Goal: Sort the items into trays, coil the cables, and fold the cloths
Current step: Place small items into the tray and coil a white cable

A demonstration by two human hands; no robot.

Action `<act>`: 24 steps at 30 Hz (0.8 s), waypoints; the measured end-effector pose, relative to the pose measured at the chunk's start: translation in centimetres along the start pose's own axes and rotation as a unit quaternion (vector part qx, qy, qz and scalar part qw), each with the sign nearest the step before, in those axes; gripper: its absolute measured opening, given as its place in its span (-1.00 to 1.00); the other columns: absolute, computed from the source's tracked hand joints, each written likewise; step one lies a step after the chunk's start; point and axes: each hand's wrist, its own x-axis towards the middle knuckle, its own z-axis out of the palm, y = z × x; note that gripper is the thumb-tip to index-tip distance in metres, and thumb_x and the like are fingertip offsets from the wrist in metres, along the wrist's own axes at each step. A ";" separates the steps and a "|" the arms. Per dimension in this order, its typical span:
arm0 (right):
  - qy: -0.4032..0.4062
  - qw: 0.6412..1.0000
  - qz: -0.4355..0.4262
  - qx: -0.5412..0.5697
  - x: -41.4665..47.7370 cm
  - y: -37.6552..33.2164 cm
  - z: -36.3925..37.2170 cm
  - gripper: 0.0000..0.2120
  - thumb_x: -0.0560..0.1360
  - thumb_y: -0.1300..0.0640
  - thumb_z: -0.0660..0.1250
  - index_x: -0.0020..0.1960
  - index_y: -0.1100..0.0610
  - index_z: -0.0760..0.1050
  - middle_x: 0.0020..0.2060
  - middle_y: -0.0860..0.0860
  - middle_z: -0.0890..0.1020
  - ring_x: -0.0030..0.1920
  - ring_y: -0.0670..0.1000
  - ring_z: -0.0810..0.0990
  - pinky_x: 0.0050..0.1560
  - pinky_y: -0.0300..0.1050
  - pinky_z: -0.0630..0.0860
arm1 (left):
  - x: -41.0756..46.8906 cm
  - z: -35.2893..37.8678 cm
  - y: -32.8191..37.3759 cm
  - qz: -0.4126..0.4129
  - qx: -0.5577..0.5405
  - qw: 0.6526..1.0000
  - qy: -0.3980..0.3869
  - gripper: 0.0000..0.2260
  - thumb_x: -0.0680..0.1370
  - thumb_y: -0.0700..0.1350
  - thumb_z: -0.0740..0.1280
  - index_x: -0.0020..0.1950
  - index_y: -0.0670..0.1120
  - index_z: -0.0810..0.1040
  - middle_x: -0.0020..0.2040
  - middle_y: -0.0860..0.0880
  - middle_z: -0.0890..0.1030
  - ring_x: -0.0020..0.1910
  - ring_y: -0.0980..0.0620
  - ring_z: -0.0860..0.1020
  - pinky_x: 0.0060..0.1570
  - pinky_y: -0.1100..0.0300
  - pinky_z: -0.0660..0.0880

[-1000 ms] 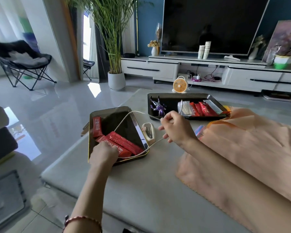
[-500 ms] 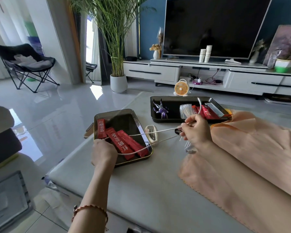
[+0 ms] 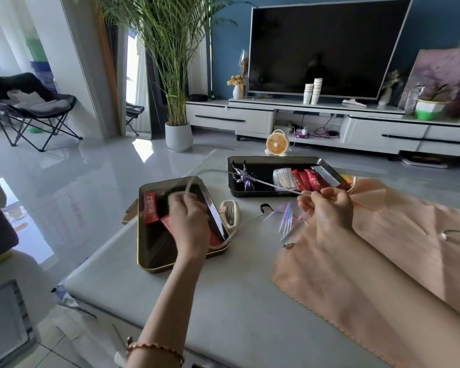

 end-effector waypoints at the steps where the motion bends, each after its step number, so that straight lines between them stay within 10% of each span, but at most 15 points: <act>1: 0.006 1.000 -0.007 0.026 0.3 -0.8 -0.5 -0.71 0.53 0.46 0.11 -0.18 0.08 0.26 -0.30 0.14 0.55 -0.36 0.02 0.58 -0.22 -0.14 0.61 | -1.3 0.5 0.3 -0.089 -0.024 0.994 -0.066 -0.82 0.59 -0.27 0.10 -0.17 -0.16 0.41 -0.38 -0.04 0.48 -0.48 0.17 0.45 -0.49 0.38 0.35; 5: 0.006 0.990 -0.048 0.130 1.1 -5.7 -3.9 -0.71 0.55 0.47 -0.06 -0.01 0.11 0.25 -0.29 0.14 0.41 -0.34 0.11 0.61 -0.29 -0.03 0.65 | -6.6 0.9 1.3 -0.295 -0.009 0.909 -0.293 -0.81 0.55 -0.29 0.16 -0.22 -0.19 0.51 -0.39 -0.09 0.58 -0.38 -0.01 0.55 -0.27 0.15 0.52; 8: 0.005 0.980 -0.069 0.186 1.4 -9.9 -7.4 -0.67 0.57 0.45 -0.06 0.22 0.12 0.19 -0.28 0.10 0.39 -0.43 0.00 0.61 -0.33 -0.09 0.64 | -9.2 0.5 1.8 -0.211 0.177 0.840 -0.468 -0.77 0.56 -0.26 0.16 -0.14 -0.11 0.60 -0.22 -0.03 0.62 -0.24 0.08 0.57 -0.20 0.27 0.49; 11: -0.033 0.979 -0.056 0.191 0.5 -12.3 -10.7 -0.78 0.58 0.42 -0.02 -0.05 0.17 0.30 -0.35 0.06 0.40 -0.55 -0.11 0.43 -0.51 -0.31 0.41 | -10.3 0.3 2.6 -0.131 0.326 0.757 -0.552 -0.76 0.60 -0.27 0.14 0.14 -0.15 0.56 0.06 -0.09 0.63 -0.03 0.03 0.60 -0.27 0.39 0.43; 16: -0.195 0.980 -0.041 0.007 -4.8 -9.5 -13.3 -0.79 0.58 0.35 0.10 -0.03 0.20 0.49 -0.43 -0.02 0.56 -0.56 -0.17 0.30 -0.55 -0.37 0.21 | -11.6 0.9 5.0 -0.060 0.105 0.932 -0.341 -0.77 0.62 -0.18 0.14 0.06 -0.08 0.59 -0.03 -0.01 0.64 -0.01 0.07 0.55 -0.02 0.21 0.43; 20: -0.251 0.963 0.000 -0.102 -9.4 -5.5 -14.6 -0.82 0.58 0.32 0.14 -0.01 0.23 0.53 -0.38 0.03 0.55 -0.56 -0.14 0.27 -0.55 -0.35 0.20 | -16.0 3.4 5.4 -0.033 0.024 0.904 -0.425 -0.80 0.61 0.01 0.11 0.01 0.07 0.53 -0.01 0.09 0.64 0.05 0.24 0.55 0.11 0.30 0.41; 24: -0.320 0.932 -0.006 -0.170 -11.6 -4.3 -15.5 -0.79 0.57 0.34 0.12 -0.10 0.29 0.52 -0.52 -0.10 0.50 -0.56 -0.13 0.30 -0.53 -0.33 0.23 | -19.5 5.0 5.0 -0.031 0.016 0.904 -0.425 -0.78 0.64 -0.10 0.12 -0.05 -0.04 0.55 -0.09 0.00 0.64 -0.24 0.18 0.57 -0.28 0.39 0.42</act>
